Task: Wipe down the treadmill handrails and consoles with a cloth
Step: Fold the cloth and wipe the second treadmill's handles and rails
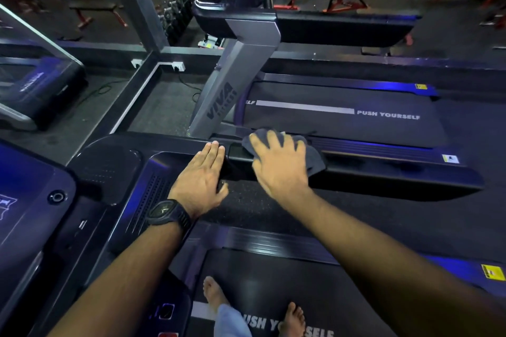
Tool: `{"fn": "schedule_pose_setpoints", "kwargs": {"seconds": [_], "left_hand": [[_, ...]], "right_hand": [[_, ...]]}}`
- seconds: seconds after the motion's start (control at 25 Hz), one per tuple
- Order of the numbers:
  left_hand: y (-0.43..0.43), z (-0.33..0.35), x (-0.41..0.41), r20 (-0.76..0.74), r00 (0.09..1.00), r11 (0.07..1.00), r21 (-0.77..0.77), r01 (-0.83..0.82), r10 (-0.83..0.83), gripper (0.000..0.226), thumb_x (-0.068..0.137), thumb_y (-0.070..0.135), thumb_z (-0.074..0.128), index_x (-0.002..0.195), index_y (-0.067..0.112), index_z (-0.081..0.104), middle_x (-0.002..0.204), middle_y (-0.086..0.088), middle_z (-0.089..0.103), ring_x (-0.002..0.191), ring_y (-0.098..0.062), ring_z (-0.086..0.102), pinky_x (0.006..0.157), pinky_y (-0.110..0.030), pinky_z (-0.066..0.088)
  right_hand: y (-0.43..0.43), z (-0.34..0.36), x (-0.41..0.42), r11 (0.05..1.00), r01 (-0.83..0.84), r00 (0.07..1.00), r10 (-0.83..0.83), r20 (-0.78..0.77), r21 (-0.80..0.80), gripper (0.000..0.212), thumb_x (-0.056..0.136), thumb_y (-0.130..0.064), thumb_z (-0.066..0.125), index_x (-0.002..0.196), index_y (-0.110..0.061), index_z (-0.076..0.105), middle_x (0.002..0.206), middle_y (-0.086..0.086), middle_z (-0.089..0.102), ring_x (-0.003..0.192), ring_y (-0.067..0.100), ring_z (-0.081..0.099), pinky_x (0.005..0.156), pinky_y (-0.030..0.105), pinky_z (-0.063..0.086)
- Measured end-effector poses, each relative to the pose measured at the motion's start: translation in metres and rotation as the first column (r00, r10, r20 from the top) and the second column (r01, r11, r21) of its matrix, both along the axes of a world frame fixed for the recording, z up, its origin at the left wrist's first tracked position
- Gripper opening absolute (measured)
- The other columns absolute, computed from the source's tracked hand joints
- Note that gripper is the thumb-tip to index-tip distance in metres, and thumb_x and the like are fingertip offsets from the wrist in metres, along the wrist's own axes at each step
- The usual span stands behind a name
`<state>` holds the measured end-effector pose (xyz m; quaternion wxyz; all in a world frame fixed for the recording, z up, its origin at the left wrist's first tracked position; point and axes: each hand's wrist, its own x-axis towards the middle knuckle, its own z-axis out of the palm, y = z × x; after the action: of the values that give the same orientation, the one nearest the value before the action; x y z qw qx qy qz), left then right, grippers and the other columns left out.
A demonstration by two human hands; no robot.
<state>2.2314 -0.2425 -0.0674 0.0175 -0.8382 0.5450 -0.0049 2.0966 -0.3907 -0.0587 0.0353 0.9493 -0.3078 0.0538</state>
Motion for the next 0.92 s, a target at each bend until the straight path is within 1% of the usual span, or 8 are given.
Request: {"fn": "schedule_pose_setpoints", "kwargs": {"seconds": [0.08,0.12,0.24,0.4,0.56,0.72,0.84,0.92], "left_hand": [[-0.001,0.002,-0.002,-0.009,0.999,0.999,0.014,0.037,-0.037,0.084,0.090,0.043,0.047,0.153,-0.003,0.017,0.162,-0.021,0.017,0.152,-0.029,0.012,0.124,-0.037,0.011],[-0.001,0.001,-0.002,-0.015,0.999,0.999,0.014,0.053,-0.052,0.084,0.092,0.043,0.049,0.154,-0.002,0.014,0.162,-0.020,0.015,0.152,-0.028,0.009,0.125,-0.036,0.008],[0.000,0.002,-0.002,-0.018,0.998,0.998,0.012,0.066,-0.066,0.086,0.092,0.043,0.051,0.154,-0.002,0.011,0.163,-0.020,0.012,0.153,-0.028,0.006,0.125,-0.036,0.006],[0.000,0.002,-0.003,-0.035,0.995,0.996,0.007,0.090,-0.090,0.088,0.092,0.044,0.052,0.155,-0.002,0.011,0.163,-0.020,0.010,0.153,-0.028,0.005,0.125,-0.036,0.005],[0.000,0.001,0.000,-0.037,0.992,0.993,0.000,0.117,-0.117,0.089,0.091,0.044,0.056,0.155,0.000,0.014,0.163,-0.018,0.011,0.153,-0.028,0.006,0.123,-0.034,0.002],[0.001,-0.001,0.002,-0.058,0.991,0.993,-0.005,0.121,-0.121,0.090,0.086,0.049,0.049,0.154,0.000,0.016,0.163,-0.018,0.014,0.152,-0.028,0.009,0.123,-0.036,0.006],[-0.001,-0.002,0.003,-0.065,0.990,0.992,-0.007,0.123,-0.123,0.090,0.089,0.049,0.052,0.155,0.001,0.013,0.164,-0.017,0.010,0.153,-0.027,0.005,0.123,-0.036,0.004],[-0.003,-0.002,0.001,-0.063,0.992,0.994,-0.009,0.106,-0.107,0.091,0.088,0.052,0.046,0.155,0.001,0.014,0.163,-0.018,0.011,0.152,-0.028,0.006,0.124,-0.039,0.006]], "right_hand": [[-0.013,-0.002,-0.014,0.971,-0.234,0.972,0.233,-0.012,-0.045,0.057,0.097,-0.045,0.041,0.153,-0.033,0.032,0.151,0.007,0.044,0.129,0.037,0.047,0.099,0.053,0.039],[-0.037,0.004,-0.012,0.978,-0.208,0.978,0.208,-0.006,0.001,0.056,0.098,-0.046,0.039,0.152,-0.035,0.032,0.148,0.005,0.047,0.125,0.035,0.051,0.097,0.050,0.041],[-0.041,0.019,0.004,0.977,0.155,0.987,-0.147,-0.064,0.147,0.053,0.099,-0.043,0.033,0.151,-0.033,0.033,0.142,0.005,0.051,0.119,0.035,0.052,0.096,0.050,0.039],[-0.011,0.006,-0.004,0.983,-0.183,0.982,0.184,-0.036,0.028,0.054,0.098,-0.045,0.036,0.150,-0.035,0.032,0.147,0.004,0.047,0.126,0.034,0.048,0.099,0.052,0.039],[-0.053,0.024,0.009,0.964,0.139,0.988,-0.119,-0.098,0.227,0.048,0.098,-0.042,0.031,0.145,-0.034,0.040,0.138,0.005,0.055,0.119,0.035,0.055,0.094,0.048,0.041],[-0.016,0.002,-0.018,0.973,-0.232,0.972,0.231,-0.044,-0.013,0.056,0.096,-0.045,0.037,0.151,-0.034,0.032,0.147,0.004,0.047,0.126,0.034,0.050,0.093,0.049,0.043],[-0.057,0.022,-0.010,0.980,0.070,0.997,-0.061,-0.056,0.184,0.053,0.097,-0.044,0.033,0.150,-0.036,0.031,0.140,0.003,0.052,0.116,0.033,0.054,0.090,0.048,0.045],[-0.034,0.009,-0.006,0.981,0.163,0.986,-0.157,-0.059,0.109,0.055,0.097,-0.043,0.036,0.151,-0.033,0.032,0.143,0.006,0.049,0.121,0.036,0.050,0.095,0.052,0.041]]}}
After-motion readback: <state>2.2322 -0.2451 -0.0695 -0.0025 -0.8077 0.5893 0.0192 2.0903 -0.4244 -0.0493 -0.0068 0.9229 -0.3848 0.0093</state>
